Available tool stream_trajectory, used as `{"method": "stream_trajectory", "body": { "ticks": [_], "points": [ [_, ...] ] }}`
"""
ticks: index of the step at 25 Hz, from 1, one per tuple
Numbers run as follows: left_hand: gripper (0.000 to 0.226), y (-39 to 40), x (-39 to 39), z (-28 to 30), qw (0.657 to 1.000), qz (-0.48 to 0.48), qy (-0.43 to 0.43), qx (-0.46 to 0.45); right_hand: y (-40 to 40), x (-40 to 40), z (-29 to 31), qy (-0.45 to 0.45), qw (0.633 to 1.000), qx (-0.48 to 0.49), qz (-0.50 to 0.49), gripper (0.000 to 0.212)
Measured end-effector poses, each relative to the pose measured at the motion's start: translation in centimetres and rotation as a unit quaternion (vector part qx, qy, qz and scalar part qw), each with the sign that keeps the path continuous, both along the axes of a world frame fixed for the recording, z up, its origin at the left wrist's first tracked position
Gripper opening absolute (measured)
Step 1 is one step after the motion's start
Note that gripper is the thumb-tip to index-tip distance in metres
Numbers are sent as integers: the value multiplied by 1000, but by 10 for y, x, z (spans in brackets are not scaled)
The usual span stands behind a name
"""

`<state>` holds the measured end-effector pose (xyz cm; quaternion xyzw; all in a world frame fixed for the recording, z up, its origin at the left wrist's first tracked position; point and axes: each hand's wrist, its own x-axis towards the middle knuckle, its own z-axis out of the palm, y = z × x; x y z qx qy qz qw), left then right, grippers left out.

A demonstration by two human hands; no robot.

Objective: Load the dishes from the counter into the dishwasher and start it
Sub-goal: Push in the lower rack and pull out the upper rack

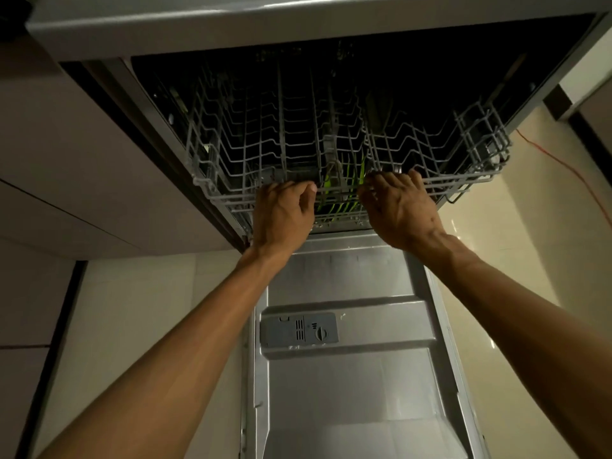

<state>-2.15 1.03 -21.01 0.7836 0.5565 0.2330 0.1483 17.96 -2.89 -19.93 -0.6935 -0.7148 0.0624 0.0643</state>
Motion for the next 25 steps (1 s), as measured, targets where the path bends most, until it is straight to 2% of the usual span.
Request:
{"method": "stream_trajectory", "body": {
  "ticks": [7,12,17,21,25],
  "points": [
    [34,-45,-10,2,999,6,-11,-39,-51,-11,7,20,999,-41,-8,54],
    [25,-79,-9,10,999,36,-4,-39,-80,-16,11,11,997,-67,-22,52],
    [25,-118,-13,21,997,38,-12,-73,-118,-22,14,43,996,-67,-35,50],
    [30,-152,-17,26,991,45,-12,-127,-154,-28,12,69,994,-53,-59,55],
    [47,-188,-23,21,991,54,-34,-117,-191,-37,11,79,993,-41,-77,49]
  ]
}}
